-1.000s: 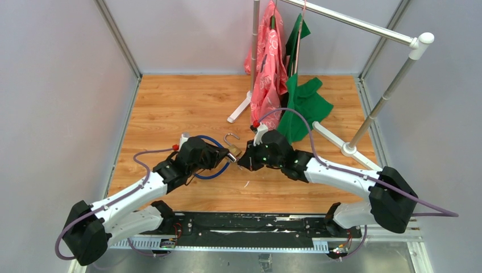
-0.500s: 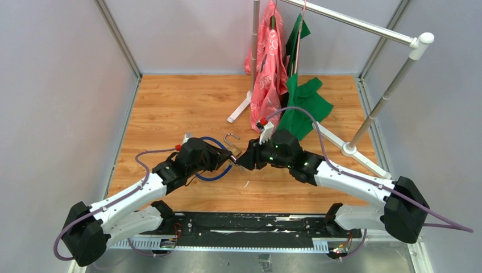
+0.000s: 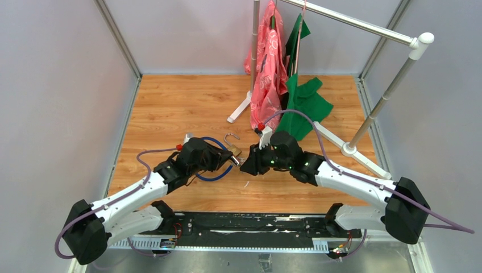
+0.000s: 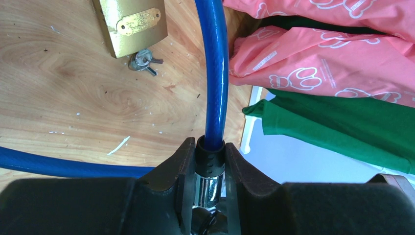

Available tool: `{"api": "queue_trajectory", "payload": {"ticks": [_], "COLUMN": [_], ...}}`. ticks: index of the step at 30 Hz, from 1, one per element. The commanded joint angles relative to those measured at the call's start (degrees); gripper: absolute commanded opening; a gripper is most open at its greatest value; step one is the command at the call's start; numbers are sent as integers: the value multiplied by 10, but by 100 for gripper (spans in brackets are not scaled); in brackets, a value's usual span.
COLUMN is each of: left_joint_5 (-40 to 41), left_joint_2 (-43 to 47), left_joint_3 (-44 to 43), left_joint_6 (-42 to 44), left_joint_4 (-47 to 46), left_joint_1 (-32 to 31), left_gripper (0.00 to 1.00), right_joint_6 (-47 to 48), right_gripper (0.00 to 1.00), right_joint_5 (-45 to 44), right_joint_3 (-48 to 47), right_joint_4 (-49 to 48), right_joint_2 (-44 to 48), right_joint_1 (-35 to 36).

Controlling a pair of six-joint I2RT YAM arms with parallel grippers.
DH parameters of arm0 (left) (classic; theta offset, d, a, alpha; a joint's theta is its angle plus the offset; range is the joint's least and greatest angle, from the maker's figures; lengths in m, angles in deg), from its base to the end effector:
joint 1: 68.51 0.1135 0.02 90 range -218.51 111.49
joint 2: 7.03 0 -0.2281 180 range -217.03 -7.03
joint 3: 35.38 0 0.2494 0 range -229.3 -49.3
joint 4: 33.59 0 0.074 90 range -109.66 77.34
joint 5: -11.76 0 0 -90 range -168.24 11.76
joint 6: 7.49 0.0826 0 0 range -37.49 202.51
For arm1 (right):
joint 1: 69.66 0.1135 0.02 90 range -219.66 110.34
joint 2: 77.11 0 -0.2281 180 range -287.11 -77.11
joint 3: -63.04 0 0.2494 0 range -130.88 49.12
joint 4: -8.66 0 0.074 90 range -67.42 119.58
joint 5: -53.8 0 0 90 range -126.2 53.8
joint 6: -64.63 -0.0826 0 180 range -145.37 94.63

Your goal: Unlock with the key

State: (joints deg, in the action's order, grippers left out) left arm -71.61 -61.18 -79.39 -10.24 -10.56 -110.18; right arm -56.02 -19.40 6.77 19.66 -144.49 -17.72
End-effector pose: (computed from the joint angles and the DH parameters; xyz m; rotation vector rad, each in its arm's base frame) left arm 0.2024 -0.1674 0.1691 -1.1093 2.1460 -1.1502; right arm 0.1777 0.2657 0.2184 -0.6047 2.0650 1.1887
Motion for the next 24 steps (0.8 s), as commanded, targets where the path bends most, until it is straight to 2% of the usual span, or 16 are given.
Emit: {"api": "queue_trajectory", "payload": {"ticks": [1, 17, 19, 22, 24], "left_joint_5": [1, 2, 2, 1, 1], "left_joint_2": [-5, 0, 0, 1, 2], "left_joint_3": [-10, -4, -4, -4, -4], "left_joint_6": [7, 8, 8, 8, 9], "left_joint_4": [-14, -11, -12, -13, -13], "left_joint_1": [-2, -2, -3, -2, -2], "left_gripper": [0, 0, 0, 0, 0], "right_joint_6": [7, 4, 2, 3, 1], "right_gripper": [32, 17, 13, 1, 0], "right_joint_5": [21, -1, -10, -9, -4], "right_joint_3": [-7, -27, -31, -39, -40], "right_joint_4": [3, 1, 6, 16, 17], "right_joint_2": [-18, -53, -53, -61, -67], "right_joint_1": [-5, -5, -5, -5, -5]}}
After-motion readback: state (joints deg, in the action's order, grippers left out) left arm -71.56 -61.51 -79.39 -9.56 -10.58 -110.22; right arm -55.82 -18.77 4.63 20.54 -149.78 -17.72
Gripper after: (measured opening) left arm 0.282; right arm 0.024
